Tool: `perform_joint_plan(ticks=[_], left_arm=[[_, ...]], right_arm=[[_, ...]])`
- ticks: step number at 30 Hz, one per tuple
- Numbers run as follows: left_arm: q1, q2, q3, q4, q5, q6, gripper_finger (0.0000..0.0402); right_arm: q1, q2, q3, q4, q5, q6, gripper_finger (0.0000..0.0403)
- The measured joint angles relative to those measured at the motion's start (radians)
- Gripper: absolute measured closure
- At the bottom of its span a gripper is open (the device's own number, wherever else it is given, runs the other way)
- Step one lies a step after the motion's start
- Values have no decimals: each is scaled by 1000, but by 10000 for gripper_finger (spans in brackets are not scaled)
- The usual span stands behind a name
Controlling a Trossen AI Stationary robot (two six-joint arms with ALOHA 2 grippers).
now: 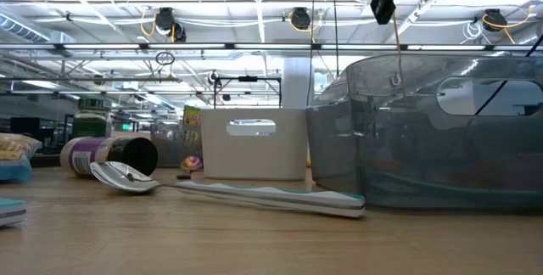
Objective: Pick & Place Food Item
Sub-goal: Put the white seasoning bottle into the white bin
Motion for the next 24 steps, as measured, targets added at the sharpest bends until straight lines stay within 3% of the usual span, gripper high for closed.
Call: perform_joint_plan(ticks=[4, 7, 11, 13, 19, 24], left_arm=[[17, 34, -1, 80, -3, 161, 236], [30, 52, 2, 256, -3, 201, 236], [51, 52, 0, 508, 1, 192, 236], [69, 44, 2, 556, 0, 186, 236], [244, -50, 0, 320, -5, -4, 236], [367, -75, -26, 247, 9, -42, 236]], right_arm=[[-28, 7, -1, 110, -18, 64, 325], [-46, 19, 29, 198, -18, 119, 326], [-85, 64, 129, 144, -20, 114, 326], [-115, 91, 196, 46, -25, 68, 326], [-189, 222, 434, -214, -25, -52, 326], [-231, 342, 603, -245, -24, -63, 329]])
